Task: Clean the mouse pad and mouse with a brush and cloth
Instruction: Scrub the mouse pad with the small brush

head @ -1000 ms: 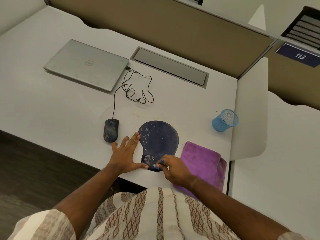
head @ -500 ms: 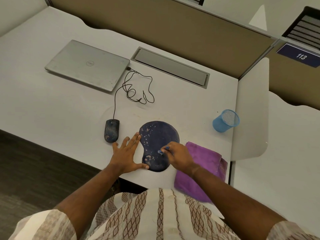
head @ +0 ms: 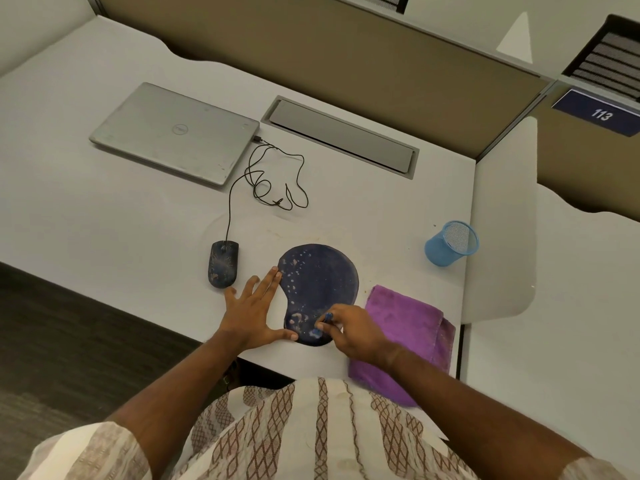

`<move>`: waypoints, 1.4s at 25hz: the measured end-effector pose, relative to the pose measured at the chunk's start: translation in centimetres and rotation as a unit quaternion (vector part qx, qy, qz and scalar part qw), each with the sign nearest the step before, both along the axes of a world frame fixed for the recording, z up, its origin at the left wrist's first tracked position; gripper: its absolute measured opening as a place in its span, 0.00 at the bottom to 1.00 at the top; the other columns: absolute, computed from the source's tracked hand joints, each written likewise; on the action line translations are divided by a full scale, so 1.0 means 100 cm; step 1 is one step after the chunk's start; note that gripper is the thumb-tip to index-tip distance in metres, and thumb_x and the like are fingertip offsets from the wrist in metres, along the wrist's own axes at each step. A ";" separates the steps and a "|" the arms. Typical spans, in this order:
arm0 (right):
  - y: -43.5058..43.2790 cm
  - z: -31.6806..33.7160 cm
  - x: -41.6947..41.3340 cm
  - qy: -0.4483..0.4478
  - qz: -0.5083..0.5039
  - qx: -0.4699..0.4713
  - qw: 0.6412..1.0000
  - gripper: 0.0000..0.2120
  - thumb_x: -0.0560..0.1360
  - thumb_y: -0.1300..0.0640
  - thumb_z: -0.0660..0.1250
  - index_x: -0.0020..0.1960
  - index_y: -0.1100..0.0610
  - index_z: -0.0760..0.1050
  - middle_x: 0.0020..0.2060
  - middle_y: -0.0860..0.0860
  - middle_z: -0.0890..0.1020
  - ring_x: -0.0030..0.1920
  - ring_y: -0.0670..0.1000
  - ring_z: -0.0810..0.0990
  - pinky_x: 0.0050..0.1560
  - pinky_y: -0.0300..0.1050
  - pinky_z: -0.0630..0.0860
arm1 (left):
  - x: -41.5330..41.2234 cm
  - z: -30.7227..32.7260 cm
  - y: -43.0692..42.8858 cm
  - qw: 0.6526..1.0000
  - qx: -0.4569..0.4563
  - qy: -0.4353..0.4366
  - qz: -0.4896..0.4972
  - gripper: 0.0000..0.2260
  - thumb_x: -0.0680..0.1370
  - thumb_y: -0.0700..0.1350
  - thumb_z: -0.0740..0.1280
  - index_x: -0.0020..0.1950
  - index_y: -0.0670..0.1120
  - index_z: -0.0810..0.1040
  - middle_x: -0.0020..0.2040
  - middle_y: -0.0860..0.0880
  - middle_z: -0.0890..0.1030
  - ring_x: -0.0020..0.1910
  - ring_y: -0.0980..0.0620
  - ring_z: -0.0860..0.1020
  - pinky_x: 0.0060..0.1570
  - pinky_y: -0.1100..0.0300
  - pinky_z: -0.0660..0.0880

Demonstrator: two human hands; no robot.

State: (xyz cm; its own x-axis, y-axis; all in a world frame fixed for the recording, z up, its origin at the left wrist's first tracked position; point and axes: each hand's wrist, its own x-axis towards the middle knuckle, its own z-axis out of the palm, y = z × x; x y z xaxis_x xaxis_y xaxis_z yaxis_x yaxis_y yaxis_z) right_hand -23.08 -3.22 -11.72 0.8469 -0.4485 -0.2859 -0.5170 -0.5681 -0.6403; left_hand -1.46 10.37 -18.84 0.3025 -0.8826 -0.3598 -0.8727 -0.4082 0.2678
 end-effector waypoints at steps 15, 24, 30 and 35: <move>0.013 -0.010 -0.018 0.013 0.044 -0.045 0.998 0.12 0.80 0.50 0.62 0.54 0.52 0.82 0.47 0.47 0.81 0.46 0.46 0.76 0.49 0.42 0.75 | -0.001 0.004 0.000 1.000 0.006 0.000 0.000 0.59 0.58 0.87 0.47 0.78 0.57 0.29 0.78 0.58 0.30 0.81 0.44 0.46 0.71 0.28 0.51; -0.011 -0.008 -0.003 -0.052 -0.133 -0.005 0.990 0.10 0.79 0.51 0.65 0.52 0.51 0.83 0.45 0.45 0.82 0.44 0.44 0.78 0.46 0.41 0.77 | -0.001 0.007 0.000 1.000 0.008 -0.001 -0.004 0.60 0.58 0.87 0.48 0.78 0.57 0.30 0.78 0.59 0.30 0.81 0.45 0.46 0.71 0.29 0.52; 0.007 -0.010 0.002 0.027 -0.034 0.010 0.999 0.12 0.78 0.47 0.63 0.46 0.52 0.81 0.39 0.44 0.78 0.39 0.46 0.76 0.42 0.47 0.77 | -0.002 0.006 0.000 1.000 0.012 -0.005 -0.002 0.60 0.58 0.87 0.48 0.78 0.56 0.30 0.78 0.58 0.30 0.81 0.45 0.46 0.71 0.29 0.52; -0.020 0.000 0.007 0.080 -0.013 0.079 0.994 0.11 0.78 0.51 0.67 0.44 0.55 0.84 0.36 0.49 0.84 0.36 0.50 0.80 0.38 0.47 0.77 | -0.001 0.007 -0.001 1.000 0.020 -0.005 -0.004 0.60 0.58 0.87 0.47 0.78 0.57 0.28 0.79 0.57 0.30 0.81 0.45 0.45 0.72 0.29 0.51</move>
